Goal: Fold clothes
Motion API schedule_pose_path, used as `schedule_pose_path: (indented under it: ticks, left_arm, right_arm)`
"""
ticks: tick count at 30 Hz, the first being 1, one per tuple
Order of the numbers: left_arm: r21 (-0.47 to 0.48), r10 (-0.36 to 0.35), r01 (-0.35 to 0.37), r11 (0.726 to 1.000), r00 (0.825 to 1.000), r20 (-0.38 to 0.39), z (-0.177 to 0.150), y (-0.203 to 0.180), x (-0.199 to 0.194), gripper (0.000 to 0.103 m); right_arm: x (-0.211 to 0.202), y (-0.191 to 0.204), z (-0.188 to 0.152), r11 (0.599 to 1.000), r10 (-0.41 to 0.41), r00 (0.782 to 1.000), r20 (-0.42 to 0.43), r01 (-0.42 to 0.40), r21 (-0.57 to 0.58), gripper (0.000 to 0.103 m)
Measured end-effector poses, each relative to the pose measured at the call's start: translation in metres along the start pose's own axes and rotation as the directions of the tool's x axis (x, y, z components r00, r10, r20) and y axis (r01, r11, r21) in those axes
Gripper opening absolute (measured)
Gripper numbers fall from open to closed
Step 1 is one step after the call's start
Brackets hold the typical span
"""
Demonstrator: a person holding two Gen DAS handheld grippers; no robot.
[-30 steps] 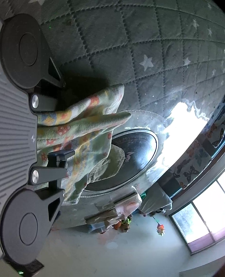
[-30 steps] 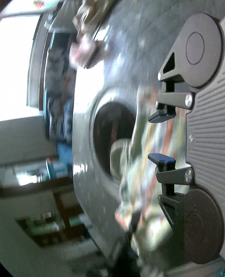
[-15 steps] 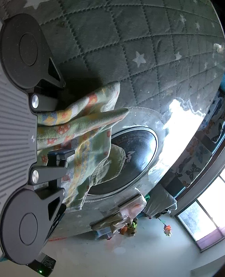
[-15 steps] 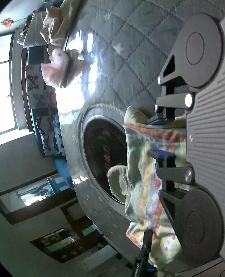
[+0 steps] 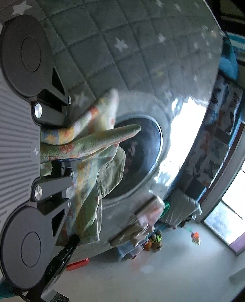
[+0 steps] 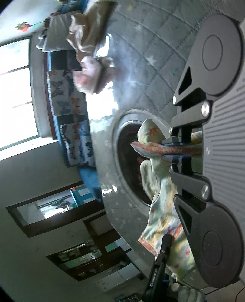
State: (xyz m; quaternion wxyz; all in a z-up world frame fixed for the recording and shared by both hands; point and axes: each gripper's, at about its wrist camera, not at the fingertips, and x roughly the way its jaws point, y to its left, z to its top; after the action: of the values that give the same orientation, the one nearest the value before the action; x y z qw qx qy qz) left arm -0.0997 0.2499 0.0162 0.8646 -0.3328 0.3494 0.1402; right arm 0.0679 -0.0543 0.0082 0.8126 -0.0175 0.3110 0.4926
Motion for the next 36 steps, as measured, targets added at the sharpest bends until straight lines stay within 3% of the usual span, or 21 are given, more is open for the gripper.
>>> schedule_pose_path:
  ticks: [10, 23, 36]
  left_arm:
    - [0.125, -0.083, 0.082, 0.989, 0.997, 0.007, 0.013, -0.071, 0.012, 0.013]
    - [0.251, -0.169, 0.177, 0.952, 0.984, -0.053, 0.024, -0.169, 0.049, 0.013]
    - [0.315, -0.185, 0.210, 0.926, 0.977, -0.108, 0.058, -0.235, 0.085, 0.013]
  right_arm:
    - [-0.060, -0.009, 0.022, 0.992, -0.111, 0.987, 0.113, 0.116, -0.041, 0.008]
    - [-0.135, -0.052, 0.041, 0.947, -0.310, 0.927, 0.212, 0.322, -0.021, 0.008]
    - [-0.156, -0.096, 0.064, 0.914, -0.400, 0.884, 0.243, 0.405, 0.031, 0.008]
